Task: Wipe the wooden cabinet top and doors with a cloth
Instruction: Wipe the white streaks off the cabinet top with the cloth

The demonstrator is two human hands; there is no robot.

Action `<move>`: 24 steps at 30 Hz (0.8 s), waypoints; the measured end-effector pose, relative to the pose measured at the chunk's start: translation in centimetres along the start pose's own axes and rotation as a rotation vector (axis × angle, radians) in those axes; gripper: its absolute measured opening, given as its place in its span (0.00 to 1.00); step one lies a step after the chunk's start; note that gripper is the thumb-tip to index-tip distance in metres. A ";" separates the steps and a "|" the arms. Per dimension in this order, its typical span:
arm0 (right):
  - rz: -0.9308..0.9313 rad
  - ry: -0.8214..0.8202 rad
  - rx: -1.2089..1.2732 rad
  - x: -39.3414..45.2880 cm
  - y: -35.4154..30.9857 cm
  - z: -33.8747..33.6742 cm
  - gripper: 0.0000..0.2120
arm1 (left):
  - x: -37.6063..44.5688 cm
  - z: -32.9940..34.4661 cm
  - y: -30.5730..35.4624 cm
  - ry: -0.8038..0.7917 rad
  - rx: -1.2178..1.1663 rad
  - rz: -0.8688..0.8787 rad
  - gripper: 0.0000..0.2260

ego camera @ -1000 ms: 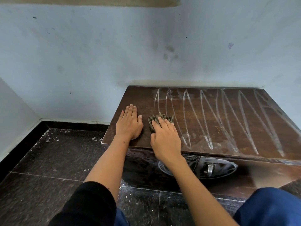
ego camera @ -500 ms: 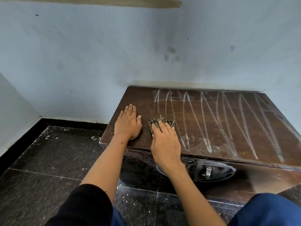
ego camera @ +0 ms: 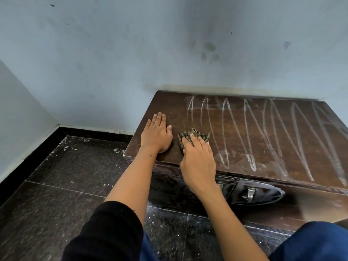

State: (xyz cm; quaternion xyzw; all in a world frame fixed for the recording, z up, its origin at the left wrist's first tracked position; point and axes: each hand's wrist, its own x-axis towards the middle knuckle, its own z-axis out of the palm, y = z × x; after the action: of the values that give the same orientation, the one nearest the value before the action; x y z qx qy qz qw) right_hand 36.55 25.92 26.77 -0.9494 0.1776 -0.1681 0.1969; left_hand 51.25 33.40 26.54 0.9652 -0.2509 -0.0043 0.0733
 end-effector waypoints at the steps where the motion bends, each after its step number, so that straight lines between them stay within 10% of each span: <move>1: -0.001 -0.026 0.002 0.8 0.1 -0.1 0.24 | 0.0 -0.1 0.0 -0.009 0.001 0.001 0.25; 24: 0.027 -0.013 0.005 3.9 0.8 -0.3 0.24 | 0.6 0.1 1.7 -0.011 0.005 0.050 0.25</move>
State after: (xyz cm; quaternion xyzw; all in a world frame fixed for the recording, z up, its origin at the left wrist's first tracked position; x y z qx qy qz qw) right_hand 39.64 23.53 27.67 -0.9476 0.1886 -0.1597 0.2025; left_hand 50.94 31.65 26.65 0.9587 -0.2755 -0.0072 0.0694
